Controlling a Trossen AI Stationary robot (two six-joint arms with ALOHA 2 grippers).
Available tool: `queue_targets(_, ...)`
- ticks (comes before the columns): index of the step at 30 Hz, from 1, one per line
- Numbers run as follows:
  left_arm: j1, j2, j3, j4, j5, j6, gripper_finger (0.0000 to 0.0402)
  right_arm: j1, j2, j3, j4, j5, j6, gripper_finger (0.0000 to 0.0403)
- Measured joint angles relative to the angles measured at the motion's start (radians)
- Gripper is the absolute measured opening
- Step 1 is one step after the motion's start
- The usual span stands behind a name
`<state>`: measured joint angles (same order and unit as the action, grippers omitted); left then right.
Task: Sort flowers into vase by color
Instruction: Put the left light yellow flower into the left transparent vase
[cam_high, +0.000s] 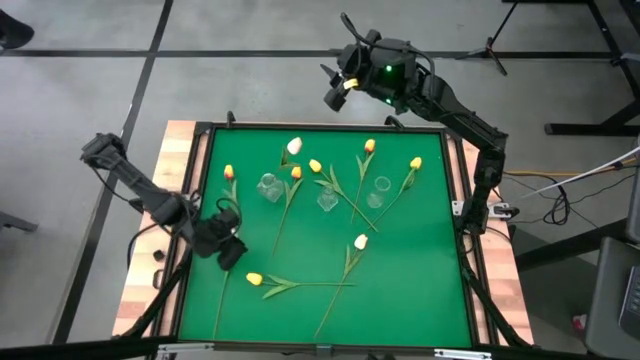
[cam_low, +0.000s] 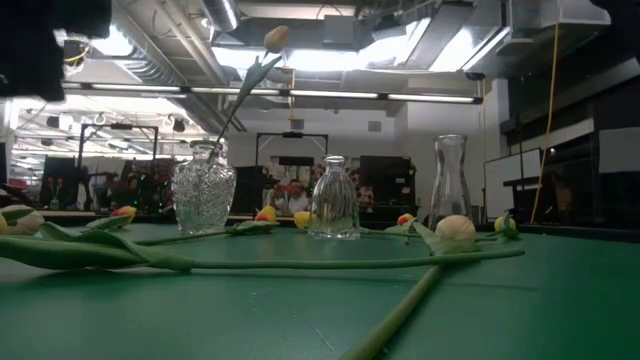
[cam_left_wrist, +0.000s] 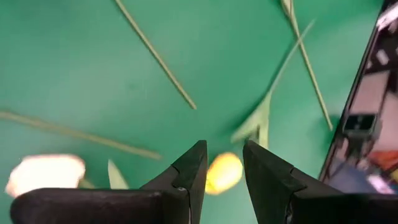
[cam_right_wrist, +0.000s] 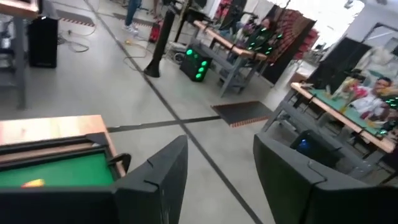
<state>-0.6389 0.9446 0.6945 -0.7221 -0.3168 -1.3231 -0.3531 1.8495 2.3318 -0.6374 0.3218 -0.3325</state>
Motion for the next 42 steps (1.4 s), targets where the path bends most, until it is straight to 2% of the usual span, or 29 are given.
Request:
queue_targets(6,-0.083,0.13,0.222,-0.288,-0.072,-0.144,0.0102,0.0,-0.029,0.0,-0.059,-0.001,0.023,0.0184)
queue_targets(10,-0.096,0.227,0.288,-0.405,-0.077,-0.283,0.0101,0.0,-0.033,0.0,-0.103,-0.001,0.039,0.0184)
queue_targets(17,-0.097,0.413,0.293,-0.415,0.059,-0.424,0.01,0.0,-0.035,0.0,-0.153,-0.003,0.061,0.0184)
queue_targets(27,-0.101,0.65,0.293,-0.424,0.132,-0.517,0.0088,0.0,-0.035,0.0,-0.206,-0.08,0.102,0.0184)
queue_targets(33,-0.101,0.705,0.293,-0.449,0.126,-0.557,0.0088,0.0,-0.035,-0.001,-0.23,-0.08,0.105,0.0184)
queue_targets(38,-0.112,0.708,0.289,-0.492,0.154,-0.637,0.0088,0.0,-0.035,-0.001,-0.274,-0.08,0.105,0.0184)
queue_targets(42,-0.122,0.708,0.289,-0.463,0.171,-0.665,0.0088,0.0,-0.035,-0.001,-0.282,-0.08,0.1,0.0184)
